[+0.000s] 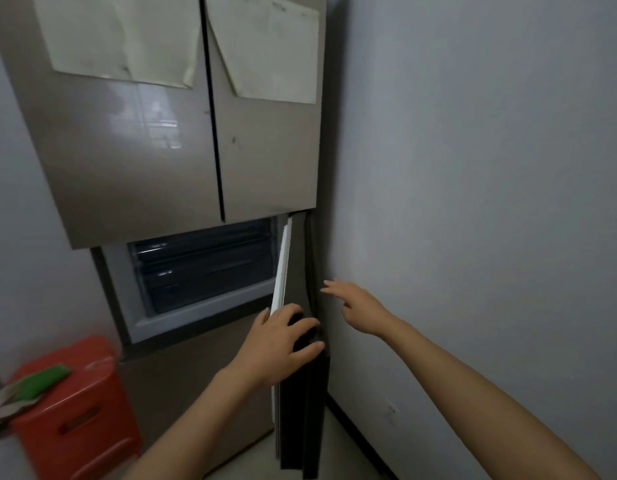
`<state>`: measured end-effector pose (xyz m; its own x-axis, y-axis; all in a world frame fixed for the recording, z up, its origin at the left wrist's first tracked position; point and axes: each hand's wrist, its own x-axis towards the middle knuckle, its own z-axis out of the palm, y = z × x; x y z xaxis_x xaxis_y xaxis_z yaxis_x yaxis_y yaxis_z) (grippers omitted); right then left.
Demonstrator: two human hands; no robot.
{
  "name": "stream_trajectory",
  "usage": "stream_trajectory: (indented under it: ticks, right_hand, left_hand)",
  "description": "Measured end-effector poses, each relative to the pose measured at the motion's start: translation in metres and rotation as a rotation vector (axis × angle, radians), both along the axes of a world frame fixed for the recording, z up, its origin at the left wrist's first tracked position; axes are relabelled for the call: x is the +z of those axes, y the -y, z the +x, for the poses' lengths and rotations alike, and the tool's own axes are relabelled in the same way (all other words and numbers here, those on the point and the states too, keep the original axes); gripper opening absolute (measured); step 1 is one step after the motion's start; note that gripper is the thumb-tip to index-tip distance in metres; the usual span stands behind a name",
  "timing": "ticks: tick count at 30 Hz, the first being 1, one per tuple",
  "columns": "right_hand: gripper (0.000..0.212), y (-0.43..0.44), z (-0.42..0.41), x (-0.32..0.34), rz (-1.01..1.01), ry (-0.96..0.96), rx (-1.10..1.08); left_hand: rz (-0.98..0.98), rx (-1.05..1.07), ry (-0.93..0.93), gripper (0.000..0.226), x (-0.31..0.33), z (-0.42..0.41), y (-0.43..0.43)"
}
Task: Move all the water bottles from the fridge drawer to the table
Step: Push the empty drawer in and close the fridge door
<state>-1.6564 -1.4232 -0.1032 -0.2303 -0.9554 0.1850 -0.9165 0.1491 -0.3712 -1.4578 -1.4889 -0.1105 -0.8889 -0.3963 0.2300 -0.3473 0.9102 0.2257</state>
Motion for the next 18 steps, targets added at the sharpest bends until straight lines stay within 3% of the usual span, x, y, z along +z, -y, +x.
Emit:
stream_trajectory:
  ticks: [6,9,11,15,18]
  right_hand:
    - [0.059,0.072,0.037,-0.011,0.084,-0.269,0.117]
    - [0.063,0.102,0.063,-0.020,0.036,-0.250,0.137]
    - [0.064,0.123,0.077,-0.024,0.021,-0.281,0.162]
    - [0.063,0.162,0.090,-0.029,0.018,-0.433,0.209]
    - [0.060,0.197,0.092,-0.030,-0.018,-0.445,0.284]
  left_hand:
    - [-0.119,0.194,0.151,0.057,0.003,0.056,0.040]
    - [-0.276,0.269,0.063,0.058,-0.004,0.064,0.049]
    - [-0.243,0.293,0.044,0.061,-0.012,0.059,0.057]
    - [-0.255,0.483,0.289,0.060,-0.031,0.052,0.089]
    - [-0.258,0.648,0.308,0.062,-0.041,0.048,0.122]
